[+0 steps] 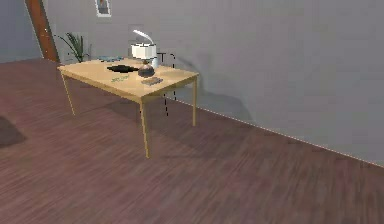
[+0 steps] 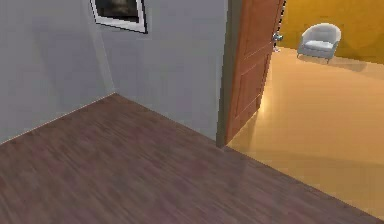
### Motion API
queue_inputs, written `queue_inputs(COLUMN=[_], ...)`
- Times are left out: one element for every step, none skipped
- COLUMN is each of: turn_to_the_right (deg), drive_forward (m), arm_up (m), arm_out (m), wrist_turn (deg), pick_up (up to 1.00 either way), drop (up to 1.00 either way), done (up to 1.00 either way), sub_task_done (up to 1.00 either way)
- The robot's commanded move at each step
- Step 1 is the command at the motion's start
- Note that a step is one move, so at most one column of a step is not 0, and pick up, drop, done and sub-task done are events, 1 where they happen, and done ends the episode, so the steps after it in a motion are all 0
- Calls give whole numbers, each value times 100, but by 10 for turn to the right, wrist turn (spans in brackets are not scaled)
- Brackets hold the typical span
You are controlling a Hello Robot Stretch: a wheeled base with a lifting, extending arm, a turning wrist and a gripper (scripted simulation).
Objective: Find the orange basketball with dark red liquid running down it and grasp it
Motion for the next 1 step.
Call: queue_inputs(turn_to_the_right=[0], drive_forward=[20], arm_up=[0], arm_out=[0], wrist_turn=[0], pick_up=[0], drop=[0], done=[0], sub_task_done=[0])
